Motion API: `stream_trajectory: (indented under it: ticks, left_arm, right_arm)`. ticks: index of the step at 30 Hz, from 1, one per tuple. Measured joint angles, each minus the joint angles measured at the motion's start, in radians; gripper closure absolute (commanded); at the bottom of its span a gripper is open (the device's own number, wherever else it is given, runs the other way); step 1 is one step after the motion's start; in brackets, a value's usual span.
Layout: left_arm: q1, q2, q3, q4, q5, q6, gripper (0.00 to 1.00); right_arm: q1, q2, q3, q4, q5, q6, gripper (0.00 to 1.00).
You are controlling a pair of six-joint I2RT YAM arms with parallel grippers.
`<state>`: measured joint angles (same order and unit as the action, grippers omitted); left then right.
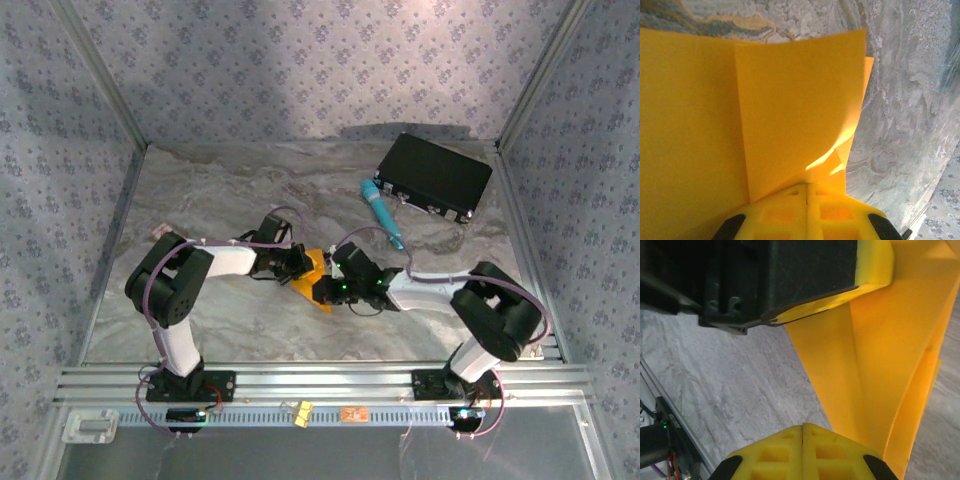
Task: Fold a paper plane with a square sheet of paper (pick it up from the middle)
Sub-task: Fourth fold the wing at the center of the table.
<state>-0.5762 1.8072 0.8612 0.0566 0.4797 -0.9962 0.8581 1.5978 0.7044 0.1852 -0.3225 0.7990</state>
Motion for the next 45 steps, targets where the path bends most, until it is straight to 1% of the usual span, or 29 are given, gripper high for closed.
stream_trajectory:
  ticks: [5,12,18,24,29,39,45]
  left_arm:
    - [0.0,0.0,0.0,0.0,0.002,0.0,1.0]
    - [0.0,0.001,0.0,0.001,0.003,0.0,1.0]
    - [0.0,0.001,0.0,0.001,0.003,0.0,1.0]
    - [0.0,0.001,0.0,0.001,0.003,0.0,1.0]
    - [0.0,0.002,0.0,0.0,0.007,0.0,1.0]
    - [0.0,0.002,0.0,-0.001,0.007,0.001,1.0]
    - [0.0,0.002,-0.001,0.0,0.006,0.0,1.0]
  right_arm:
    - [0.0,0.064,0.018,-0.013,0.002,-0.003,0.95]
    - [0.0,0.084,0.006,-0.009,0.003,-0.002,0.95]
    - [0.0,0.083,-0.035,0.06,0.002,0.015,0.95]
    - [0.0,0.076,-0.094,0.169,0.0,0.044,0.94]
    - [0.0,0.047,-0.143,0.212,0.003,0.059,0.94]
    - [0.017,-0.044,-0.231,0.195,0.012,0.061,0.94]
    - [0.027,-0.124,-0.297,0.164,0.015,0.062,0.94]
